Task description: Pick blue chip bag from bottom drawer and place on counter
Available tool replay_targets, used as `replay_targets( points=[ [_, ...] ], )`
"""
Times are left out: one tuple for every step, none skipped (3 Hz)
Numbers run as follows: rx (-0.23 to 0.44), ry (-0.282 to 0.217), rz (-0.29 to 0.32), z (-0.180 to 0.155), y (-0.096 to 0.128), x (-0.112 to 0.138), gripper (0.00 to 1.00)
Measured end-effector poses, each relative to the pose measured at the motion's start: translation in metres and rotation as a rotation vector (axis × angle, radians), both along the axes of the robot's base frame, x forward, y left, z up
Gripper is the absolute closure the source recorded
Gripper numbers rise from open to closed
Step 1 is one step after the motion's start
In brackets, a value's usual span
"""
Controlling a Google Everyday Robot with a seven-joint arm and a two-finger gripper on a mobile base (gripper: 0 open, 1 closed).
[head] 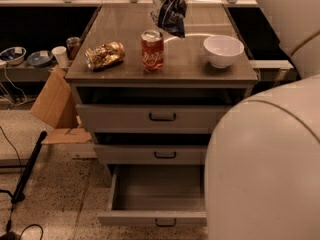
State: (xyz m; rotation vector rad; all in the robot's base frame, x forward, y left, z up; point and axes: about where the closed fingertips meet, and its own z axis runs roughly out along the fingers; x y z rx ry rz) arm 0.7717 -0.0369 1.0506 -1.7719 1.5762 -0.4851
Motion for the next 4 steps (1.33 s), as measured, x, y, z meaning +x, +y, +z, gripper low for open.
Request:
replay_targets(
  points=[
    [-0.010, 0.000, -0.021, -0.004, -0.003, 0.012, 1.00],
    [-0.025, 0.017, -0.041, -0.013, -0.005, 0.025, 1.00],
    [-0.033, 0.039, -0.060, -0.024, -0.009, 0.032, 1.00],
    [-0.035, 0.061, -0.076, -0.034, -0.014, 0.038, 1.00]
  ],
)
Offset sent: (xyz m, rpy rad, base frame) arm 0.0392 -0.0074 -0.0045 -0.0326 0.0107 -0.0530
